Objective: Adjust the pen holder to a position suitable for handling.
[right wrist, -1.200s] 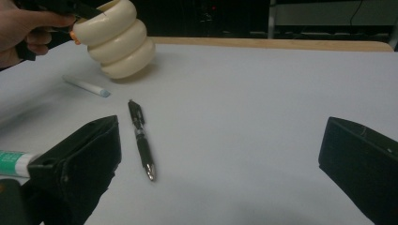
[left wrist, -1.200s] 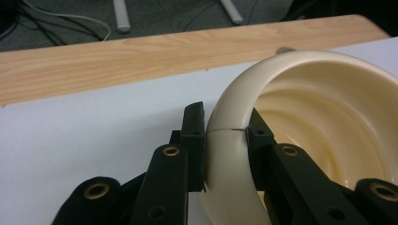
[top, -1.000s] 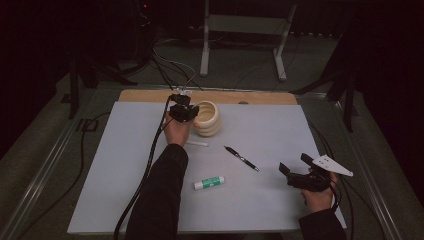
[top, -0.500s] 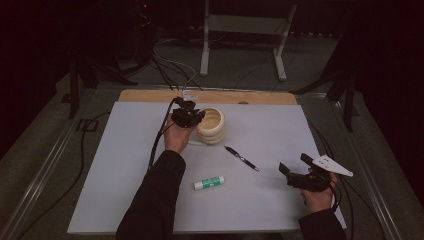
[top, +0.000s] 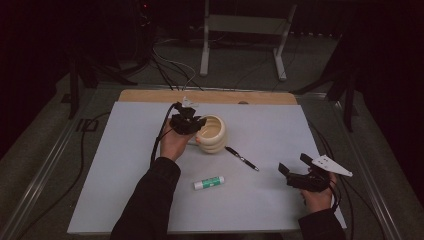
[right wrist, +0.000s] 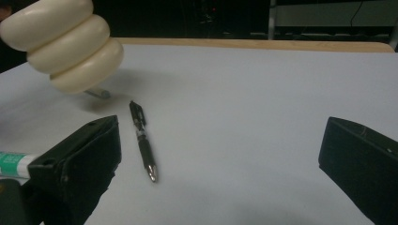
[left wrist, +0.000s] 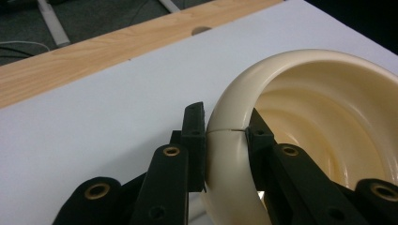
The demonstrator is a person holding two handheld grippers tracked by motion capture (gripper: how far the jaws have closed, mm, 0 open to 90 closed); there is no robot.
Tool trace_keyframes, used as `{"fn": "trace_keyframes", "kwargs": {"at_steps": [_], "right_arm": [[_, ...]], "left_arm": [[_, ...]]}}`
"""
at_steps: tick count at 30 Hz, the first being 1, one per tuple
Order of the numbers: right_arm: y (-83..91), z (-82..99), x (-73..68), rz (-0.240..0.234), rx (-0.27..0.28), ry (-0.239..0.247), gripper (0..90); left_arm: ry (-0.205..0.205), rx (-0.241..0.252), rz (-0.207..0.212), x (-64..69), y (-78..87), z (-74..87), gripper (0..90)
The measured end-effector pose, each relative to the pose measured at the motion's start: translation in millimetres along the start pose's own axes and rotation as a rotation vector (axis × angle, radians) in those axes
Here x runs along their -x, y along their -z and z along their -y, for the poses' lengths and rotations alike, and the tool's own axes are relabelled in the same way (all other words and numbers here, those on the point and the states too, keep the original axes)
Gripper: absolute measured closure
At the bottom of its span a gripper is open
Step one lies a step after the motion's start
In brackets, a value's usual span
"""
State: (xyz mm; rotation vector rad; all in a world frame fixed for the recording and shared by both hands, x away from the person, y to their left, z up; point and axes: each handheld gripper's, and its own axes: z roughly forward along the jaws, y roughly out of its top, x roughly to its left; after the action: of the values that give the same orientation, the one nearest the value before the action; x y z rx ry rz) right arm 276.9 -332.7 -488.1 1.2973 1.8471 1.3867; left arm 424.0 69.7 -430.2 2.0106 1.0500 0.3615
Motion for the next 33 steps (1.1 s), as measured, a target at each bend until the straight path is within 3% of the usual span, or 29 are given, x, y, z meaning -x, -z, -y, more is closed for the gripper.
{"fn": "trace_keyframes", "kwargs": {"at_steps": [13, 33], "right_arm": [[-0.7, 0.2, -1.1, -0.002, -0.002, 0.002, 0.0], [-0.8, 0.4, -1.3, -0.001, -0.003, 0.004, 0.0]], "left_arm": [[-0.050, -0.055, 0.039, 16.8, 3.4, 14.0, 76.5], [-0.069, -0.100, 0.068, 29.2, -1.1, 30.6, 76.5]]}}
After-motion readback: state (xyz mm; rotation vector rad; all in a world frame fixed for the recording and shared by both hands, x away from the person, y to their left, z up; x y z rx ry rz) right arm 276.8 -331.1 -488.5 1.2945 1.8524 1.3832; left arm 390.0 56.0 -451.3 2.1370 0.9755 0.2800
